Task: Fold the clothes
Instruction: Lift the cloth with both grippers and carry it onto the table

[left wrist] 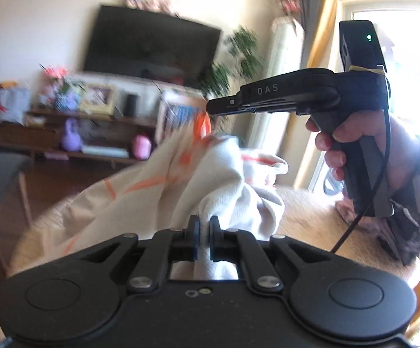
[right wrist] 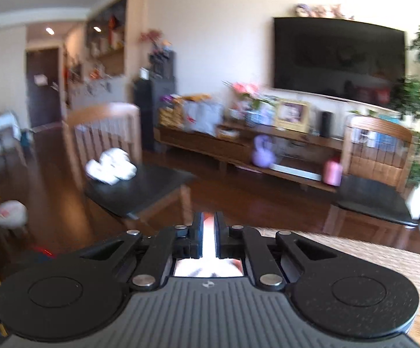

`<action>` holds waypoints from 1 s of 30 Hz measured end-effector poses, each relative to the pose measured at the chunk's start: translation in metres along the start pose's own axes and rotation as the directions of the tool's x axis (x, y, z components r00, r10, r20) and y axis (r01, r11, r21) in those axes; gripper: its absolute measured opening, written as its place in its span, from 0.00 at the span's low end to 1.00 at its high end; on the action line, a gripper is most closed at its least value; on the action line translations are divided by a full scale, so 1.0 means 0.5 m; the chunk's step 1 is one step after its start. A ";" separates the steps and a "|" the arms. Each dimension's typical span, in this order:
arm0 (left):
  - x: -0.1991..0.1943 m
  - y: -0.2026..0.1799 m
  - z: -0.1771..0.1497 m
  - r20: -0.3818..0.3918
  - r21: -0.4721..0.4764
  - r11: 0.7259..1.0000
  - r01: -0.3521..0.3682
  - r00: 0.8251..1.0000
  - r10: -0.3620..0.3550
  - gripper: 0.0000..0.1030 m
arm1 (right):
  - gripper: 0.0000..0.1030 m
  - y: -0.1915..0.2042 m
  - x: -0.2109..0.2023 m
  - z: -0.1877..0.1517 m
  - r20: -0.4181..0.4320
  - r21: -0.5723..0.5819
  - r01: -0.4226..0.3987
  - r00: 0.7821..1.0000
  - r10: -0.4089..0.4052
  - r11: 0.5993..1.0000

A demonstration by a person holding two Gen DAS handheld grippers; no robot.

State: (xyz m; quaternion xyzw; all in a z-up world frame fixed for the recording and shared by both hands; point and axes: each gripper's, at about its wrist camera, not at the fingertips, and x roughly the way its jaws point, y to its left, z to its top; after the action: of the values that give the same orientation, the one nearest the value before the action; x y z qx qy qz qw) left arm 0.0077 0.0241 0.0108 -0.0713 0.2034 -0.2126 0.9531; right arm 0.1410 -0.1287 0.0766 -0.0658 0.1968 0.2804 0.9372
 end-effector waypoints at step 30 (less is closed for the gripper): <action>0.095 -0.087 -0.112 -0.283 0.094 0.994 0.049 0.959 -0.020 1.00 | 0.49 -0.210 0.083 -0.322 -0.306 0.199 -0.083 0.941 0.143 0.977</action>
State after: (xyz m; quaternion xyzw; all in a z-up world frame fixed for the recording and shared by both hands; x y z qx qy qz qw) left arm 0.0075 -0.0384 -0.0472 0.0037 0.3249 -0.2470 0.9129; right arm 0.1770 -0.2331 -0.0861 -0.0126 0.3739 0.3003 0.8774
